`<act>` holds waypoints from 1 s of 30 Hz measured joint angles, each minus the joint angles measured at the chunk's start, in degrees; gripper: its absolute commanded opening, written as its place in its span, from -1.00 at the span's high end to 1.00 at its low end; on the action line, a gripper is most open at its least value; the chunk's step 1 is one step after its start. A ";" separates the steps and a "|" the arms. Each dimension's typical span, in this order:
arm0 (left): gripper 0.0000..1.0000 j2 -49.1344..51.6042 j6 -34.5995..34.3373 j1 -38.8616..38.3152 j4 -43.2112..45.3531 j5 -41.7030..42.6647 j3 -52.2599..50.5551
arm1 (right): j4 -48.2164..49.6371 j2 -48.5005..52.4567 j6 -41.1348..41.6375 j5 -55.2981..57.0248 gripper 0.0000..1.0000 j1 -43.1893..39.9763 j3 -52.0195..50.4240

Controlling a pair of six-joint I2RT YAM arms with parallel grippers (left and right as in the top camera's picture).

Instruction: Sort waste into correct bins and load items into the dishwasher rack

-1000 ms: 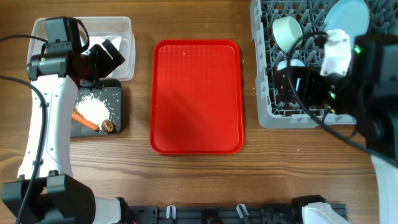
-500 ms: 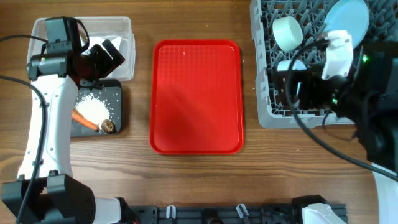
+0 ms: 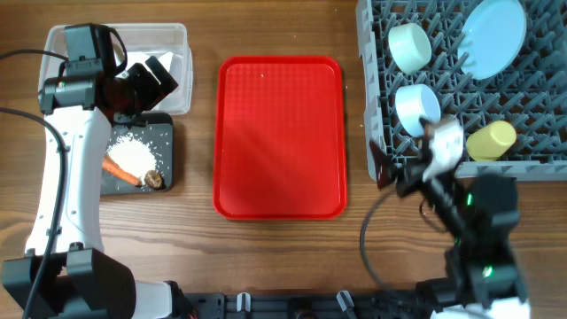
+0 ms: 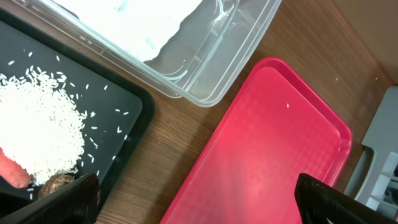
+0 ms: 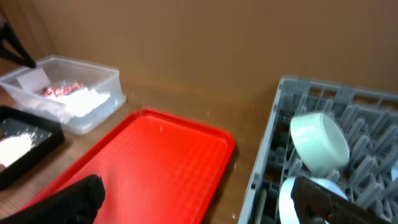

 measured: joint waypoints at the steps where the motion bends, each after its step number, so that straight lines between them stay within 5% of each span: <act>1: -1.00 0.00 -0.02 0.00 0.02 -0.02 0.00 | 1.81 -2.78 0.00 0.00 -0.99 0.00 -3.06; 4: -1.00 0.00 -0.02 0.00 0.02 0.00 0.00 | 5.09 -13.86 0.00 0.52 -1.00 0.00 -13.66; 13: -1.00 0.00 -0.02 0.00 0.02 0.00 0.02 | 5.97 -25.64 0.00 3.08 -0.99 -2.05 -24.90; 30: -1.00 0.00 -0.02 0.00 0.02 0.00 0.02 | 7.45 -31.87 -0.02 7.10 -0.99 -2.40 -28.26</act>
